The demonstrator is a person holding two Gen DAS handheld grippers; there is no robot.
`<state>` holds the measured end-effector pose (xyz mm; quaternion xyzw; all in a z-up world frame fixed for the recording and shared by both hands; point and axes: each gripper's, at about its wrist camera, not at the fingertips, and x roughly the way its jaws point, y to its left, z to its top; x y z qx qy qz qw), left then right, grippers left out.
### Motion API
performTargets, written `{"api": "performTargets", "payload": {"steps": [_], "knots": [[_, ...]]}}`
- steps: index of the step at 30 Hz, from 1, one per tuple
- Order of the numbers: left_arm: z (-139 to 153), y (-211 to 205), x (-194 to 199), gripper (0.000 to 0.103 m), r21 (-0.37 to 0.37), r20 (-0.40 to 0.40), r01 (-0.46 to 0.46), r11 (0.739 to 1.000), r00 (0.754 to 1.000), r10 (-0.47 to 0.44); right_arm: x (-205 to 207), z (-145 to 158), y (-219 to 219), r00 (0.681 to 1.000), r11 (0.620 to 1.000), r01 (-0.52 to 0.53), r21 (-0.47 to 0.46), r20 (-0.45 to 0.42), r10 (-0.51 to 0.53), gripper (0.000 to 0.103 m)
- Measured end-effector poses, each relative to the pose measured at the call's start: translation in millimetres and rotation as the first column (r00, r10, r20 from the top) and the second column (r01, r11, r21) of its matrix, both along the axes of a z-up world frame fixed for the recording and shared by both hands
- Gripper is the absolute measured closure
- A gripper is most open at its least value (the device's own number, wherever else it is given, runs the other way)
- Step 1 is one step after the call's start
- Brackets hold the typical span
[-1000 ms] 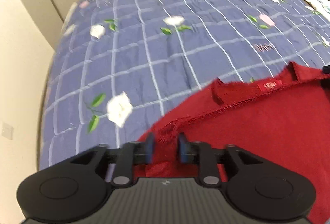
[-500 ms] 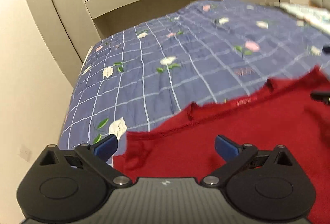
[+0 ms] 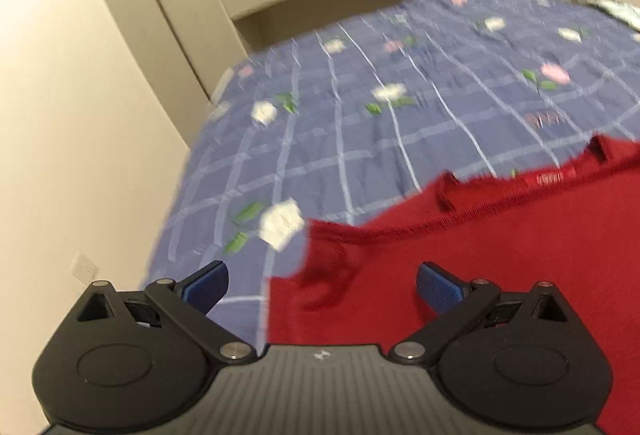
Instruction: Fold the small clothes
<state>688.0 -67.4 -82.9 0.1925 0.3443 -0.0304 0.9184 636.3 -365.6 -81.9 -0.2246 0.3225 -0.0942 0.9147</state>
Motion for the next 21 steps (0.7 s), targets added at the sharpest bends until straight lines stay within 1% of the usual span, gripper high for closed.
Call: {"api": "performTargets", "payload": {"steps": [2, 4, 6, 7, 8, 10, 12, 16, 18, 20, 21], "knots": [[5.6, 6.9, -9.0, 0.001, -0.014, 0.028, -0.03, 0.999, 0.999, 0.03, -13.5, 8.9, 4.1, 0.999, 1.0, 0.015, 0.018, 0.032, -0.015, 0.002], [5.9, 10.1, -8.6, 0.001, -0.013, 0.022, -0.055, 0.998, 0.998, 0.055, -25.4, 11.9, 9.5, 0.999, 0.999, 0.011, 0.045, 0.04, -0.013, 0.002], [-1.4, 14.3, -7.9, 0.001, 0.021, 0.007, -0.081, 0.997, 0.997, 0.081, -29.9, 5.5, 15.1, 1.0, 0.999, 0.008, 0.041, 0.015, -0.008, 0.001], [-8.1, 17.2, -4.2, 0.001, 0.055, -0.009, -0.108, 0.993, 0.994, 0.109, -31.0, 0.4, 17.1, 1.0, 0.999, 0.005, 0.034, -0.002, -0.004, 0.001], [-12.9, 20.0, -1.4, 0.001, 0.069, -0.02, -0.131, 0.989, 0.991, 0.132, -30.7, -5.9, 18.7, 1.0, 1.0, 0.004, 0.022, -0.023, -0.003, 0.002], [-16.0, 27.1, -1.0, 0.0, 0.046, -0.027, -0.151, 0.987, 0.988, 0.152, -29.1, -15.9, 19.4, 0.999, 1.0, 0.007, 0.002, -0.052, -0.007, 0.002], [-15.2, 30.8, -0.2, 0.0, 0.027, -0.032, -0.165, 0.986, 0.986, 0.166, -26.2, -17.9, 16.3, 0.998, 1.0, 0.021, 0.012, -0.054, -0.021, 0.002], [-5.4, 29.9, -3.5, 0.001, 0.03, -0.033, -0.162, 0.986, 0.986, 0.163, -27.1, -6.8, 18.2, 0.999, 1.0, 0.031, -0.004, -0.031, -0.031, 0.002], [3.2, 29.7, -8.1, 0.001, 0.007, -0.041, -0.153, 0.988, 0.987, 0.154, -30.7, 1.2, 19.3, 1.0, 1.0, 0.018, -0.011, -0.009, -0.019, 0.002], [10.6, 30.7, -15.7, 0.001, -0.041, -0.05, -0.141, 0.989, 0.989, 0.139, -36.2, 6.7, 22.3, 1.0, 1.0, 0.021, -0.012, 0.005, -0.021, 0.002], [12.2, 30.4, -20.0, 0.001, -0.052, -0.053, -0.139, 0.989, 0.989, 0.136, -38.7, 8.4, 22.9, 1.0, 1.0, 0.027, -0.005, 0.006, -0.027, 0.002]]}}
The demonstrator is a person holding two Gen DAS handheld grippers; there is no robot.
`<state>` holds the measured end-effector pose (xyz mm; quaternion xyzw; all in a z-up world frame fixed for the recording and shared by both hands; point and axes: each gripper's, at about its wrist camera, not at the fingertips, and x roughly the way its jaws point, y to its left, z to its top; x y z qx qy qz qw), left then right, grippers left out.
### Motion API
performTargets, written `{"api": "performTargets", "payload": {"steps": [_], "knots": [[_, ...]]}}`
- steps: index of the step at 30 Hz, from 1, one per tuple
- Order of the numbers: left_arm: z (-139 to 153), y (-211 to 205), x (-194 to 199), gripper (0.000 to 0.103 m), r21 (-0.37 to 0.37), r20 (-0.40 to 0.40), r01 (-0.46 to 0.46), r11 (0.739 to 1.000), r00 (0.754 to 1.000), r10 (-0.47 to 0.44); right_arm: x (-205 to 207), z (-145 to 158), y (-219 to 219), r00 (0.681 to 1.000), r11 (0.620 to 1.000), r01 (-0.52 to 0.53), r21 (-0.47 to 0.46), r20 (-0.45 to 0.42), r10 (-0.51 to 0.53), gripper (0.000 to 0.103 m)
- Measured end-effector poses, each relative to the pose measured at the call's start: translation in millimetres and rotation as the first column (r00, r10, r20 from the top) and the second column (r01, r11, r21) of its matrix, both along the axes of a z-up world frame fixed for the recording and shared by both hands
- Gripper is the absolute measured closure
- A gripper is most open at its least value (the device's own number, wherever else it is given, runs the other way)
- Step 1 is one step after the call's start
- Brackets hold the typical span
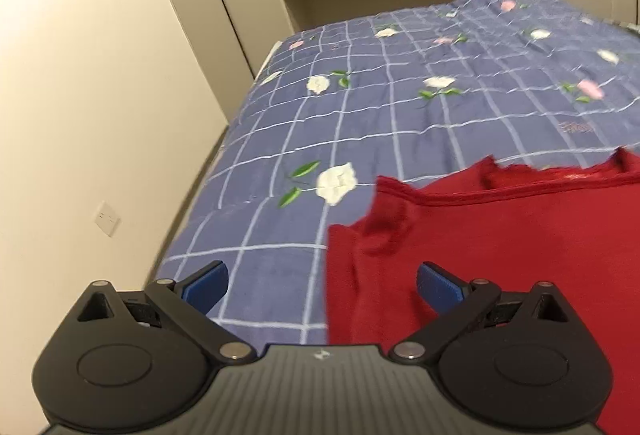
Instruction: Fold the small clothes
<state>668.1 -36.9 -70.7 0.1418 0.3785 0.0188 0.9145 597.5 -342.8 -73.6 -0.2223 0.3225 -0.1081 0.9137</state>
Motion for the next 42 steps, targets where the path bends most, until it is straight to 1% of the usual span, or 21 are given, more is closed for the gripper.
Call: {"api": "performTargets", "payload": {"steps": [3, 4, 5, 6, 8, 10, 12, 14, 20, 23, 25, 27, 30, 33, 34, 36, 38, 40, 42], "knots": [[-5.0, -0.9, -8.0, 0.001, 0.0, -0.018, -0.008, 1.0, 1.0, 0.008, -8.6, -5.4, 5.1, 1.0, 1.0, 0.014, 0.022, -0.015, -0.013, 0.001], [-10.9, -0.2, -9.0, 0.001, 0.007, -0.035, -0.019, 1.0, 0.999, 0.019, -10.1, -10.1, 7.4, 0.999, 1.0, 0.012, 0.02, -0.032, -0.012, 0.001], [-17.2, 1.1, -9.1, 0.001, 0.005, -0.053, -0.027, 1.0, 0.998, 0.027, -11.0, -17.8, 10.1, 0.998, 1.0, 0.008, 0.012, -0.068, -0.008, 0.001], [-21.8, 3.6, -10.4, 0.001, -0.008, -0.062, -0.032, 0.999, 0.998, 0.031, -11.8, -24.7, 12.6, 0.996, 1.0, 0.007, -0.002, -0.094, -0.007, 0.001], [-23.2, 11.8, -12.0, 0.001, -0.063, -0.07, -0.06, 0.996, 0.996, 0.056, -14.6, -25.7, 14.9, 0.997, 1.0, 0.005, -0.008, -0.08, -0.006, 0.001], [-20.7, 18.6, -10.2, 0.001, -0.113, -0.095, -0.089, 0.99, 0.992, 0.079, -15.1, -22.7, 15.5, 0.997, 1.0, 0.0, -0.009, -0.081, -0.001, 0.001], [-18.8, 22.5, -11.0, 0.001, -0.13, -0.113, -0.108, 0.986, 0.989, 0.093, -18.3, -18.3, 16.1, 0.997, 1.0, 0.002, -0.005, -0.077, -0.002, 0.001], [-14.5, 23.8, -12.0, 0.001, -0.134, -0.125, -0.118, 0.984, 0.987, 0.101, -24.5, -12.4, 17.4, 0.997, 1.0, -0.01, 0.007, -0.07, 0.01, 0.001], [-3.9, 24.7, -26.5, 0.001, -0.14, -0.123, -0.111, 0.984, 0.988, 0.094, -46.6, -0.6, 28.2, 0.998, 0.999, -0.037, -0.005, -0.046, 0.037, 0.001], [-7.6, 25.4, -32.9, 0.001, -0.115, -0.133, -0.119, 0.986, 0.986, 0.103, -53.6, -9.1, 32.3, 0.996, 0.999, -0.042, -0.002, -0.079, 0.042, 0.001], [-8.4, 27.7, -38.2, 0.001, -0.117, -0.138, -0.128, 0.985, 0.984, 0.112, -56.5, -19.4, 34.4, 0.992, 0.998, -0.051, -0.023, -0.115, 0.048, 0.001], [-4.8, 33.2, -45.1, 0.001, -0.139, -0.146, -0.15, 0.979, 0.981, 0.13, -60.6, -20.1, 36.0, 0.993, 0.999, -0.044, -0.024, -0.112, 0.041, 0.001], [5.1, 44.3, -58.4, 0.001, -0.187, -0.177, -0.195, 0.963, 0.971, 0.162, -69.4, -9.0, 35.0, 0.997, 1.0, -0.024, 0.009, -0.078, 0.025, 0.001], [9.6, 52.6, -77.9, 0.001, -0.231, -0.174, -0.225, 0.947, 0.967, 0.188, -80.0, -4.5, 32.6, 0.998, 1.0, 0.005, 0.031, -0.055, -0.003, 0.001], [7.4, 54.2, -84.0, 0.001, -0.231, -0.18, -0.237, 0.944, 0.963, 0.198, -82.3, -6.9, 31.0, 0.998, 0.999, 0.024, 0.036, -0.065, -0.022, 0.001], [-3.6, 55.3, -92.1, 0.001, -0.205, -0.215, -0.263, 0.943, 0.952, 0.219, -87.1, -16.4, 27.3, 0.994, 0.997, 0.064, 0.037, -0.095, -0.061, 0.001], [-16.9, 57.6, -100.3, 0.001, -0.183, -0.247, -0.297, 0.937, 0.937, 0.248, -93.7, -24.0, 22.8, 0.993, 0.995, 0.081, 0.064, -0.096, -0.075, 0.001], [-24.0, 61.2, -108.7, 0.001, -0.19, -0.256, -0.332, 0.924, 0.925, 0.28, -99.6, -24.9, 19.5, 0.993, 0.991, 0.092, 0.102, -0.079, -0.084, 0.001], [-22.0, 64.7, -114.4, 0.001, -0.215, -0.258, -0.359, 0.908, 0.918, 0.301, -103.0, -20.5, 16.3, 0.994, 0.988, 0.089, 0.125, -0.067, -0.081, 0.001]]}}
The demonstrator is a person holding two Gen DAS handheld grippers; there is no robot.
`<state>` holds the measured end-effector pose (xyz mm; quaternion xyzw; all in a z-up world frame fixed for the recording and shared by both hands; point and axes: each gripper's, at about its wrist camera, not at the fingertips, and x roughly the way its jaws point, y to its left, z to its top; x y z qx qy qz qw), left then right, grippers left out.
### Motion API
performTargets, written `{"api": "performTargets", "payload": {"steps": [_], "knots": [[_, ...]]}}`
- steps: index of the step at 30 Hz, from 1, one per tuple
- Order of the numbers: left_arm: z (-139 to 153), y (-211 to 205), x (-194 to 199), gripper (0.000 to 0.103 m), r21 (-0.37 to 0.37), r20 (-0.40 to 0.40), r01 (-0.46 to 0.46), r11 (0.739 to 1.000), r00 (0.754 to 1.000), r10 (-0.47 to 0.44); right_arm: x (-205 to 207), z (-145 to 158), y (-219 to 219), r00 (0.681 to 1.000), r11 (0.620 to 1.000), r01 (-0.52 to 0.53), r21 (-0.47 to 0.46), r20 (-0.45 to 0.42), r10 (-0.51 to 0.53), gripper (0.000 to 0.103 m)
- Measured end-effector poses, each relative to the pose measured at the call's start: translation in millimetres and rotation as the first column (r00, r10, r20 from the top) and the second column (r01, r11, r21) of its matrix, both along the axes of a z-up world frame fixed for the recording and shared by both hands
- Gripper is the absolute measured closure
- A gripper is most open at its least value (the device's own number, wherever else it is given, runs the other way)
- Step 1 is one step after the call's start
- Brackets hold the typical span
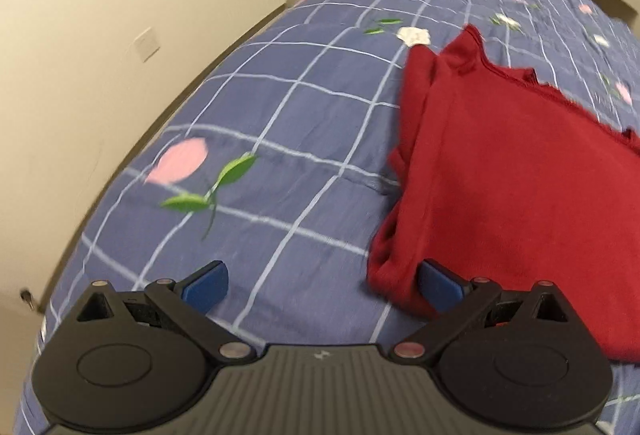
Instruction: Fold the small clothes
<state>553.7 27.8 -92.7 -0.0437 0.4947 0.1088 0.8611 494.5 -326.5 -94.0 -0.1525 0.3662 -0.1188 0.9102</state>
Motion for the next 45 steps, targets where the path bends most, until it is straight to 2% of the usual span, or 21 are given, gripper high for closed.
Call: {"api": "performTargets", "payload": {"steps": [5, 10, 13, 16, 19, 20, 24, 31, 36, 40, 45], "knots": [[15.5, 0.0, -5.1, 0.001, -0.015, 0.023, -0.038, 0.999, 0.999, 0.038, -0.9, 21.0, -13.6, 0.995, 1.0, -0.021, 0.013, 0.095, 0.02, 0.001], [22.2, -12.2, -7.4, 0.001, -0.008, 0.052, -0.049, 0.999, 0.997, 0.049, 37.2, 33.4, -34.0, 0.995, 1.0, 0.001, 0.023, 0.1, -0.004, 0.001], [21.2, -21.3, -11.8, 0.001, -0.014, 0.06, -0.064, 0.998, 0.996, 0.065, 70.3, 33.6, -35.4, 0.994, 1.0, -0.026, 0.012, 0.103, 0.025, 0.001], [19.3, -29.2, -17.2, 0.001, -0.028, 0.056, -0.081, 0.996, 0.995, 0.083, 100.2, 23.5, -36.3, 0.998, 0.999, -0.042, -0.031, 0.055, 0.044, 0.001], [20.6, -35.3, -23.3, 0.001, -0.041, 0.055, -0.096, 0.995, 0.994, 0.098, 123.4, 4.0, -47.1, 0.999, 0.993, 0.027, -0.117, -0.036, -0.032, 0.001], [21.5, -36.2, -25.2, 0.001, -0.044, 0.055, -0.1, 0.994, 0.993, 0.103, 124.2, 1.6, -52.2, 0.998, 0.993, 0.04, -0.115, -0.042, -0.045, 0.001], [25.9, -35.8, -34.6, 0.001, -0.056, 0.054, -0.133, 0.99, 0.989, 0.136, 103.1, 13.5, -64.7, 0.996, 0.995, 0.09, -0.044, 0.004, -0.09, 0.001], [32.0, -28.7, -57.7, 0.001, -0.076, 0.029, -0.214, 0.974, 0.976, 0.216, 4.2, 39.1, -37.7, 0.99, 0.995, 0.071, 0.071, 0.116, -0.079, 0.001], [30.8, -17.4, -62.7, 0.001, -0.141, 0.051, -0.217, 0.966, 0.973, 0.225, -48.9, 27.9, -1.4, 0.995, 0.995, 0.05, 0.08, 0.087, -0.057, 0.001], [24.0, -12.9, -54.1, 0.001, -0.186, 0.077, -0.161, 0.969, 0.981, 0.178, -55.3, 19.2, 27.9, 0.996, 0.998, 0.039, 0.055, 0.076, -0.044, 0.001], [14.6, -9.4, -29.1, 0.001, -0.269, 0.105, -0.08, 0.96, 0.988, 0.112, -27.6, 20.5, 56.1, 0.993, 1.0, -0.005, 0.002, 0.12, 0.005, 0.001]]}}
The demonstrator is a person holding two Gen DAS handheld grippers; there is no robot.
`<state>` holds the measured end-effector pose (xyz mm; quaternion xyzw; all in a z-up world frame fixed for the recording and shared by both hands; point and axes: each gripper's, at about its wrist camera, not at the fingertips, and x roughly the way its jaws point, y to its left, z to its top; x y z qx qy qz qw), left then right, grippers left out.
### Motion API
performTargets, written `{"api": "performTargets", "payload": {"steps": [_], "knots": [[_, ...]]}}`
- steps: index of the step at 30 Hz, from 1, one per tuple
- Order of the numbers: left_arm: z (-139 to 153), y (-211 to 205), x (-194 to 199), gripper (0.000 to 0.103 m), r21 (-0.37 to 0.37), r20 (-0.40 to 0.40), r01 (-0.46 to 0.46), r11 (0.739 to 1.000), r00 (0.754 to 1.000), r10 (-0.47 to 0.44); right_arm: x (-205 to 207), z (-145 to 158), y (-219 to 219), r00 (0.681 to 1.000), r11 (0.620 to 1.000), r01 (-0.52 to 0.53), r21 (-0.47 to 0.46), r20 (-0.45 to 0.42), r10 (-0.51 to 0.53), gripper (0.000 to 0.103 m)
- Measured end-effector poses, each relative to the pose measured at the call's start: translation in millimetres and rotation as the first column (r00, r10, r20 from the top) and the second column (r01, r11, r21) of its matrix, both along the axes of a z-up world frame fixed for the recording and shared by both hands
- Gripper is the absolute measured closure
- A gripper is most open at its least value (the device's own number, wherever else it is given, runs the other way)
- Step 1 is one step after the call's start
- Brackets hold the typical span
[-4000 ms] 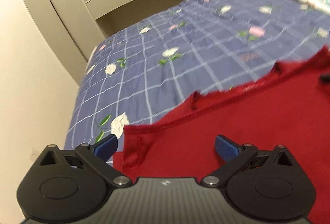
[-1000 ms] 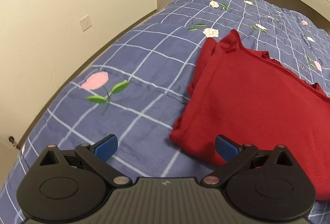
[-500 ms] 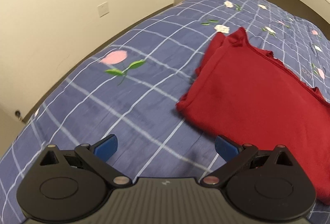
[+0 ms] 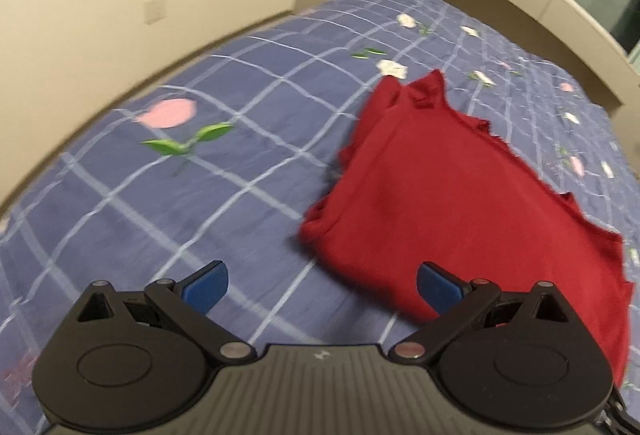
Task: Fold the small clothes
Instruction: 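Grasp the edge of the folded sweater with the left gripper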
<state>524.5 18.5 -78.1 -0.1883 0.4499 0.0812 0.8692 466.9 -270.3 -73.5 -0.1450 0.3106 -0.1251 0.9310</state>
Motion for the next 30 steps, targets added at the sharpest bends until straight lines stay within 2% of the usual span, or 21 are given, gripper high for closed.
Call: {"api": "performTargets", "payload": {"steps": [3, 5, 10, 16, 22, 25, 27, 30], "knots": [[-5.2, 7.2, 18.5, 0.001, -0.09, 0.027, 0.029, 0.996, 0.999, -0.027, 29.5, -1.3, 18.3, 0.998, 0.997, -0.06, -0.048, 0.033, 0.062, 0.001], [-8.2, 12.5, 31.1, 0.001, -0.105, 0.037, 0.029, 0.994, 0.999, -0.025, 49.8, -5.6, 32.7, 0.994, 0.992, -0.084, -0.096, 0.057, 0.09, 0.001], [-14.7, 25.9, 51.4, 0.001, -0.126, 0.036, 0.036, 0.991, 0.999, -0.032, 80.0, -17.2, 58.2, 0.986, 0.979, -0.155, -0.13, 0.035, 0.16, 0.002], [-17.0, 29.8, 68.1, 0.001, -0.128, 0.017, 0.055, 0.99, 0.998, -0.053, 76.0, -32.4, 70.7, 0.982, 0.963, -0.189, -0.194, -0.012, 0.19, 0.001], [-17.8, 26.8, 76.6, 0.001, -0.133, 0.007, 0.07, 0.989, 0.998, -0.07, 69.9, -35.9, 63.6, 0.982, 0.964, -0.186, -0.19, -0.013, 0.187, 0.001], [-19.9, 29.0, 78.9, 0.007, -0.134, 0.023, 0.09, 0.987, 0.996, -0.088, 74.4, -40.6, 61.2, 0.98, 0.964, -0.2, -0.172, -0.029, 0.198, 0.001], [-21.1, 30.1, 81.6, 0.019, -0.125, 0.034, 0.111, 0.986, 0.994, -0.107, 74.1, -43.8, 60.2, 0.979, 0.964, -0.205, -0.168, -0.022, 0.204, 0.001], [-20.2, 30.4, 85.5, 0.02, -0.109, 0.051, 0.139, 0.984, 0.99, -0.135, 71.6, -47.6, 59.2, 0.978, 0.964, -0.208, -0.168, -0.006, 0.21, 0.001]]}}
